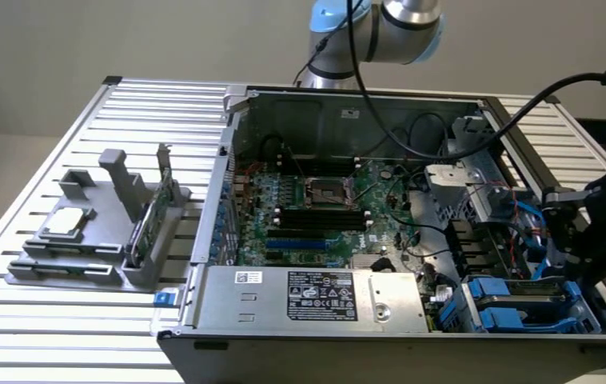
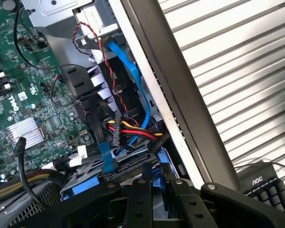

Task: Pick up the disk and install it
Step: 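Insert the first disk wire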

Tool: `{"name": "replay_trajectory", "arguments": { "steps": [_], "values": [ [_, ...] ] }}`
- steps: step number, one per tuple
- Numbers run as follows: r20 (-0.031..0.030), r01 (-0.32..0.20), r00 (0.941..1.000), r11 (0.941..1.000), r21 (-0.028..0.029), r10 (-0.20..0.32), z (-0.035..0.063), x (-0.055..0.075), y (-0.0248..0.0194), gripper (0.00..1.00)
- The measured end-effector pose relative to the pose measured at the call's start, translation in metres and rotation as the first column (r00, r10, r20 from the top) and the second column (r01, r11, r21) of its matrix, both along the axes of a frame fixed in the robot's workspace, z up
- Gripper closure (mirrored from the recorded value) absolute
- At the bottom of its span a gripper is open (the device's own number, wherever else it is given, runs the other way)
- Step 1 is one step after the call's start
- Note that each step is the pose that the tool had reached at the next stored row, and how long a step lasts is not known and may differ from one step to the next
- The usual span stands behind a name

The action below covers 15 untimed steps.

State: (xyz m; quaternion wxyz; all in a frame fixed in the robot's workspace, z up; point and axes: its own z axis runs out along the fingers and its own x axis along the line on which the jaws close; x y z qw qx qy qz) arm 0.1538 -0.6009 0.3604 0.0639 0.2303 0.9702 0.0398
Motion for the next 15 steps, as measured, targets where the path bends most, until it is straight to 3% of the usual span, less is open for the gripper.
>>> {"name": "replay_trajectory", "arguments": {
  "steps": [4, 10, 15],
  "values": [
    [-0.0005, 0.044, 0.9990, 0.9989, 0.0164, -0.044, -0.0005, -0.0001, -0.0001, 0.78],
    [-0.0047, 0.079, 0.9969, 0.9953, 0.0553, -0.079, -0.0002, -0.0001, -0.0001, 0.78],
    [-0.0122, 0.109, 0.9941, 0.9906, 0.0838, -0.108, 0.0010, -0.0003, -0.0001, 0.78]
  ]
}}
